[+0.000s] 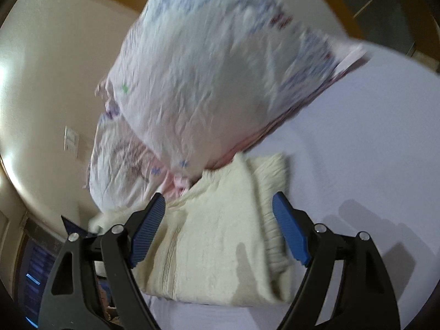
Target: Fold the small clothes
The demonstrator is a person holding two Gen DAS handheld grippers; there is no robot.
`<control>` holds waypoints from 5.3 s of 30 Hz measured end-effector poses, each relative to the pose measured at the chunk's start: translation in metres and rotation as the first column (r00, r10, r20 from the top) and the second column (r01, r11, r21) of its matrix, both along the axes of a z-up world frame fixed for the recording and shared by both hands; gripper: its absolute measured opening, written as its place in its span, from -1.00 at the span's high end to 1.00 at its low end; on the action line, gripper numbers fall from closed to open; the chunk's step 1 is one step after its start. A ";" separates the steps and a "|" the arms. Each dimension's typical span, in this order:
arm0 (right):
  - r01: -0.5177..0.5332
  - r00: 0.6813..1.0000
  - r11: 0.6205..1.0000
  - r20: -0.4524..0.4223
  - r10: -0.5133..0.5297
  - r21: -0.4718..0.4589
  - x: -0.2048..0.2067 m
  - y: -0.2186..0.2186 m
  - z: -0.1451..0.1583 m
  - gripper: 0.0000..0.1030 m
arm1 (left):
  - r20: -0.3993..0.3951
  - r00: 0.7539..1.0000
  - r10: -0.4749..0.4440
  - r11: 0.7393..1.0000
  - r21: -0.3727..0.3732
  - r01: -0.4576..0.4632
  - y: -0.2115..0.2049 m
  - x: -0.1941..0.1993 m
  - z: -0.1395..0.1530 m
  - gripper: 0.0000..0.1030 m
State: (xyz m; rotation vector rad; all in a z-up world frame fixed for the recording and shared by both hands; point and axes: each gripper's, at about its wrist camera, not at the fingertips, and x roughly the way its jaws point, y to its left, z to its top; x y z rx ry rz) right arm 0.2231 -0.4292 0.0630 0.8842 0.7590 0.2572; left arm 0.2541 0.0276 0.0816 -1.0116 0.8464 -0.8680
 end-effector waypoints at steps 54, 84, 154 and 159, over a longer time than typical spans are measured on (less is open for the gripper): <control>-0.391 0.895 0.920 -0.236 0.379 -0.008 0.099 0.176 -0.031 0.02 | 0.202 0.946 0.253 0.733 0.599 -0.324 0.130 -0.082 -0.015 0.03; -0.361 0.932 0.664 -0.271 0.240 -0.655 -0.082 0.281 -0.014 -0.97 | 0.141 0.976 0.167 0.242 0.953 -0.180 0.029 -0.143 -0.080 -0.97; -0.401 0.912 0.616 -0.362 0.195 -0.678 -0.085 0.305 -0.026 -0.97 | -0.020 0.984 0.179 0.255 0.966 -0.026 0.034 -0.127 -0.078 -0.97; -0.401 0.912 0.617 -0.362 0.194 -0.678 -0.085 0.305 -0.026 -0.97 | -0.023 0.984 0.178 0.255 0.967 -0.023 0.035 -0.125 -0.078 -0.97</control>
